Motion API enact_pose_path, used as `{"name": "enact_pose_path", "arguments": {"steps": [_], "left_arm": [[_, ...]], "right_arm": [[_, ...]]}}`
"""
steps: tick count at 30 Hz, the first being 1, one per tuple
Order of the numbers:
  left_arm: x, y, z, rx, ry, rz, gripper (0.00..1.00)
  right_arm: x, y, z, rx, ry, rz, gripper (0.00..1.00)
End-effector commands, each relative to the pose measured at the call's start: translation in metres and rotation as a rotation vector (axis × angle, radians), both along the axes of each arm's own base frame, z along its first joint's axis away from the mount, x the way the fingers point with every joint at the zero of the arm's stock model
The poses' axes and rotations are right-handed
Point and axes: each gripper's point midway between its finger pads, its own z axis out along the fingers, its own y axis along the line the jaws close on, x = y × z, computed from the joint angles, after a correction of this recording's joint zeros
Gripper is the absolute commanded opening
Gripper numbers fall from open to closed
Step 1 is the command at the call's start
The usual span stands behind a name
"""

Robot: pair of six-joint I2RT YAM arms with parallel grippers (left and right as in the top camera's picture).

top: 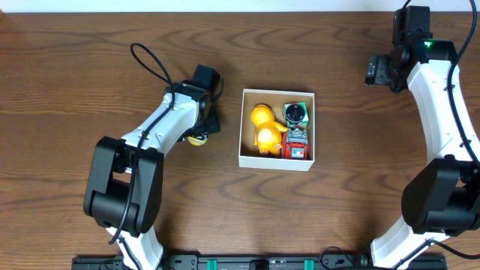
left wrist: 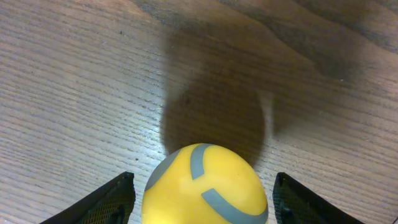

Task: Pack container
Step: 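Lower the left gripper onto the yellow minion ball and grasp it, then lift the minion ball and carry it toward the box with left gripper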

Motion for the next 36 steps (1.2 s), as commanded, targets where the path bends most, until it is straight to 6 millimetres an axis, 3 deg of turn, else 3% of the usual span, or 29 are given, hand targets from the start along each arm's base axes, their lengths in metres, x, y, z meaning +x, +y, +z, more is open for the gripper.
{"name": "enact_pose_path", "arguments": {"steps": [1,7,8,10,12,16,19,23,27,31,36], "left_arm": [[-0.009,0.005,-0.012,0.014,0.043,0.01,0.72],[-0.012,0.004,-0.021,0.011,0.068,0.009,0.7],[-0.011,0.004,-0.021,0.01,0.064,0.009,0.64],[-0.011,0.003,-0.021,0.009,0.061,0.009,0.39],[-0.011,0.003,-0.021,0.009,0.061,0.009,0.24],[-0.01,0.003,-0.019,0.008,0.056,0.002,0.21],[-0.003,0.002,-0.007,0.004,0.027,-0.052,0.09],[0.014,-0.001,0.034,-0.027,-0.085,-0.06,0.06],[0.039,-0.011,0.094,-0.09,-0.3,-0.095,0.06],[0.057,-0.04,0.155,-0.204,-0.514,-0.299,0.05],[0.06,-0.079,0.198,-0.379,-0.657,-0.494,0.06]], "right_arm": [[0.002,-0.004,0.007,-0.01,-0.021,-0.019,0.99],[0.002,-0.004,0.007,-0.01,-0.021,-0.019,0.99],[0.002,-0.004,0.007,-0.01,-0.021,-0.019,0.99],[0.002,-0.004,0.007,-0.01,-0.021,-0.019,0.99],[0.002,-0.004,0.007,-0.009,-0.021,-0.019,0.99],[0.002,-0.004,0.007,-0.01,-0.021,-0.019,0.99],[0.002,-0.004,0.007,-0.01,-0.021,-0.019,0.99],[0.002,-0.004,0.007,-0.01,-0.021,-0.019,0.99],[0.002,-0.004,0.007,-0.009,-0.021,-0.019,0.99],[0.002,-0.004,0.007,-0.01,-0.021,-0.019,0.99],[0.002,-0.004,0.007,-0.01,-0.021,-0.019,0.99]]}}
